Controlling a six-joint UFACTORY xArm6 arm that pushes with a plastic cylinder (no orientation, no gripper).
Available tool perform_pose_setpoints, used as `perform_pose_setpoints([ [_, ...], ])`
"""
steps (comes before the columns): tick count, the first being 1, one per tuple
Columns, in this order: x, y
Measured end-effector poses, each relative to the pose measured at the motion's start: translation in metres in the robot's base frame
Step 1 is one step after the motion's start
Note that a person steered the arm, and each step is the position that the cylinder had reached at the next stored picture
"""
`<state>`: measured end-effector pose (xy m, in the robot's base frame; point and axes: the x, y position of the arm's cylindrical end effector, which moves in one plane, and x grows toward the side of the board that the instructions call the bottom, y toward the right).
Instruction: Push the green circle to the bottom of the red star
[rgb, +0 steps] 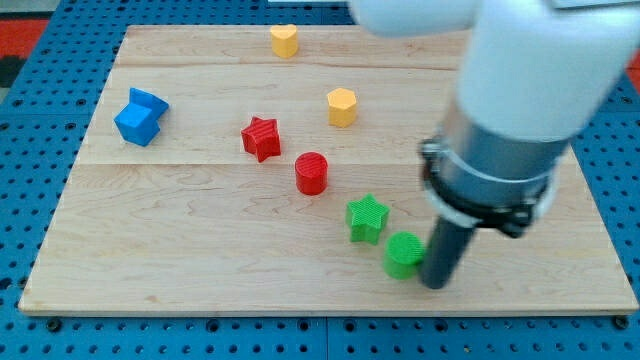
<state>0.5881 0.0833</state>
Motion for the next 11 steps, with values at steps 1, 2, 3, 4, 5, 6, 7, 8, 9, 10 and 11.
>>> perform_pose_setpoints([
  [1, 0.000, -0.024],
  [2, -0.004, 0.028],
  [3, -0.019, 0.006],
  [4, -0.028, -0.060],
  [5, -0.033, -0.112],
  [6, -0.011, -0.119],
  [7, -0.022, -0.132],
  [8, -0.049, -0.136],
  [9, -0.023, -0.130],
  [10, 0.005, -0.217],
  [11, -0.042, -0.308],
])
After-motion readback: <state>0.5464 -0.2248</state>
